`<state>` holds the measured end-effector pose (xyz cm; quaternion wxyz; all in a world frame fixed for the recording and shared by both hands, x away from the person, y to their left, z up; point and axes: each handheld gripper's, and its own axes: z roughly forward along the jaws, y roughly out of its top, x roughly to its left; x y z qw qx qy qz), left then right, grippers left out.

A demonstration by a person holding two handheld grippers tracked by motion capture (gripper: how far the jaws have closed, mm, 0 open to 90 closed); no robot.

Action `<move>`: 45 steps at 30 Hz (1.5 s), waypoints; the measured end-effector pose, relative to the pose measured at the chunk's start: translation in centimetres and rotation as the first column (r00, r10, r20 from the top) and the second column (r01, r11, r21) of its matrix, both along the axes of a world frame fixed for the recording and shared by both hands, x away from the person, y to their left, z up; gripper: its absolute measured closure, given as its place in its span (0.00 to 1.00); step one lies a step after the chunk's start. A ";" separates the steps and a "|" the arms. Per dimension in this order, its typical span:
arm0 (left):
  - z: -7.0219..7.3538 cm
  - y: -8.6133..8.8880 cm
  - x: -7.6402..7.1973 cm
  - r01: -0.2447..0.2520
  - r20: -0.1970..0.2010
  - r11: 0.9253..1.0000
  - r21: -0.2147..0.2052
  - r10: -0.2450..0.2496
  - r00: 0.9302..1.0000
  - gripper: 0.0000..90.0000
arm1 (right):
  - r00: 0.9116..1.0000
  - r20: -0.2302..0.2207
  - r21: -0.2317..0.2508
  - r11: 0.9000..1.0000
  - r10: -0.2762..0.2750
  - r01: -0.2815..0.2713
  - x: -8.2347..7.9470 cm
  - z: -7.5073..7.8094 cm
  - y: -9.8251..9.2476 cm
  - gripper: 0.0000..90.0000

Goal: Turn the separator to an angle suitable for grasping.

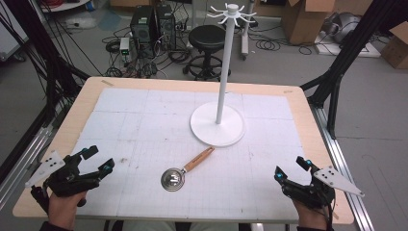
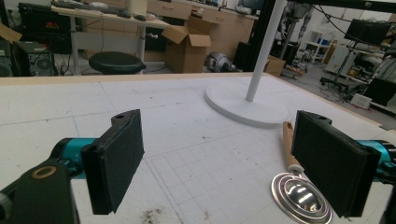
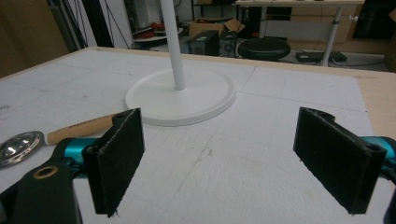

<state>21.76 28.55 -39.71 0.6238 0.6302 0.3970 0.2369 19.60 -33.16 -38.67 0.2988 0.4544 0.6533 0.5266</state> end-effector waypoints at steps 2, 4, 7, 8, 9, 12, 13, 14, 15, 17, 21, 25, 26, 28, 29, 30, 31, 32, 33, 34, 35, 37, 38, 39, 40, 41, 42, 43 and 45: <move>0.0 0.0 0.1 -0.009 -0.004 1.000 -0.016 0.009 1.000 0.19 | 1.000 -0.007 0.002 1.000 0.001 -0.001 0.1 -0.1 0.1 0.17; -0.1 0.0 0.1 -0.011 -0.006 1.000 -0.020 0.011 1.000 0.19 | 1.000 -0.009 0.003 1.000 0.002 -0.002 0.1 -0.1 0.1 0.17; -0.2 0.0 0.3 -0.008 -0.012 1.000 -0.023 0.008 1.000 0.20 | 1.000 -0.018 0.010 1.000 0.008 -0.008 0.5 -0.3 0.4 0.17; -0.2 0.0 0.3 -0.006 -0.012 1.000 -0.022 0.006 1.000 0.20 | 1.000 -0.021 0.012 1.000 0.012 -0.011 0.7 -0.4 0.6 0.18; -0.2 0.0 0.3 -0.005 -0.013 1.000 -0.025 0.005 1.000 0.20 | 1.000 -0.021 0.012 1.000 0.012 -0.011 0.7 -0.4 0.6 0.18; -0.3 0.1 0.2 -0.006 -0.018 1.000 -0.026 0.006 1.000 0.20 | 0.997 -0.051 0.018 0.998 0.054 -0.053 1.8 -0.6 1.7 0.30; -0.3 0.1 0.3 -0.005 -0.021 1.000 -0.024 0.004 1.000 0.20 | 0.995 -0.059 0.016 0.997 0.078 -0.077 2.2 -0.6 2.1 0.33; -0.3 0.1 0.3 -0.005 -0.021 1.000 -0.024 0.004 1.000 0.20 | 0.994 -0.067 0.013 0.996 0.091 -0.091 2.4 -0.7 2.5 0.36; -0.4 0.1 0.4 0.001 -0.026 1.000 -0.019 -0.001 1.000 0.20 | 0.991 -0.076 0.001 0.994 0.110 -0.111 2.9 -0.7 3.1 0.40; -0.4 0.2 0.5 0.003 -0.027 1.000 -0.014 -0.004 1.000 0.20 | 0.983 -0.093 -0.005 0.987 0.158 -0.159 3.7 -0.7 4.3 0.54; -0.4 0.7 0.4 -0.010 -0.033 1.000 -0.030 0.009 0.999 0.20 | 0.966 -0.127 -0.031 0.972 0.227 -0.232 6.1 -0.8 7.3 0.84; -0.5 0.9 0.5 -0.006 -0.049 1.000 -0.029 0.004 0.999 0.21 | 0.958 -0.174 -0.099 0.964 0.226 -0.245 9.1 -1.7 10.6 0.99; -0.6 0.9 0.5 -0.009 -0.050 1.000 -0.029 0.008 0.999 0.22 | 0.956 -0.186 -0.110 0.962 0.228 -0.251 9.8 -2.0 11.2 0.99; -0.6 1.0 0.6 -0.007 -0.053 1.000 -0.028 0.006 0.999 0.22 | 0.949 -0.212 -0.124 0.956 0.235 -0.265 11.1 -2.5 12.6 0.99; -0.6 1.0 0.6 -0.005 -0.055 1.000 -0.029 0.003 0.998 0.22 | 0.944 -0.229 -0.145 0.950 0.238 -0.275 11.7 -2.8 13.2 0.99; -0.6 1.0 0.6 -0.003 -0.056 1.000 -0.030 0.001 0.998 0.22 | 0.940 -0.245 -0.178 0.942 0.239 -0.285 12.2 -3.0 13.8 0.99; -0.6 1.0 0.6 -0.002 -0.056 1.000 -0.031 0.000 0.998 0.22 | 0.936 -0.258 -0.199 0.935 0.238 -0.292 12.7 -3.3 14.3 0.99; -0.6 0.9 0.6 -0.002 -0.055 0.999 -0.032 0.000 0.998 0.22 | 0.933 -0.267 -0.204 0.932 0.241 -0.299 13.0 -3.4 14.6 0.99; -0.6 0.9 0.6 -0.002 -0.056 1.000 -0.029 0.000 0.998 0.22 | 0.930 -0.276 -0.211 0.929 0.241 -0.303 13.5 -3.6 14.9 0.99; -0.6 0.9 0.6 -0.002 -0.057 1.000 -0.029 0.001 0.998 0.22 | 0.928 -0.280 -0.209 0.927 0.247 -0.310 13.9 -3.8 15.0 0.99; -0.6 0.9 0.6 -0.001 -0.057 1.000 -0.029 -0.001 0.998 0.22 | 0.925 -0.284 -0.208 0.925 0.253 -0.317 14.2 -3.9 15.2 0.99; -0.7 0.9 0.6 0.001 -0.058 1.000 -0.028 -0.003 0.998 0.22 | 0.920 -0.292 -0.204 0.923 0.261 -0.326 14.5 -4.0 15.3 0.99; -0.7 0.9 0.6 0.003 -0.059 1.000 -0.029 -0.004 0.998 0.22 | 0.906 -0.312 -0.201 0.912 0.285 -0.356 15.0 -4.4 15.5 0.99; -0.7 0.9 0.7 0.004 -0.059 1.000 -0.030 -0.006 0.998 0.22 | 0.901 -0.321 -0.204 0.908 0.292 -0.366 15.1 -4.6 15.6 0.99; -0.7 0.9 0.6 0.002 -0.060 0.999 -0.032 -0.004 0.998 0.22 | 0.895 -0.327 -0.201 0.903 0.303 -0.379 15.2 -4.7 15.6 0.99; -0.7 1.0 0.6 0.001 -0.060 0.999 -0.032 -0.003 0.998 0.22 | 0.891 -0.332 -0.198 0.901 0.310 -0.387 15.3 -4.9 15.6 0.99; -0.7 1.0 0.6 -0.001 -0.060 0.999 -0.033 -0.001 0.998 0.22 | 0.888 -0.333 -0.194 0.899 0.317 -0.393 15.4 -4.9 15.6 0.99; -0.7 1.0 0.6 -0.001 -0.059 1.000 -0.031 0.000 0.998 0.22 | 0.884 -0.336 -0.189 0.896 0.325 -0.401 15.4 -5.0 15.7 0.99; -0.7 1.0 0.6 -0.002 -0.060 1.000 -0.031 0.001 0.998 0.22 | 0.876 -0.337 -0.183 0.889 0.345 -0.420 15.5 -5.1 15.7 0.99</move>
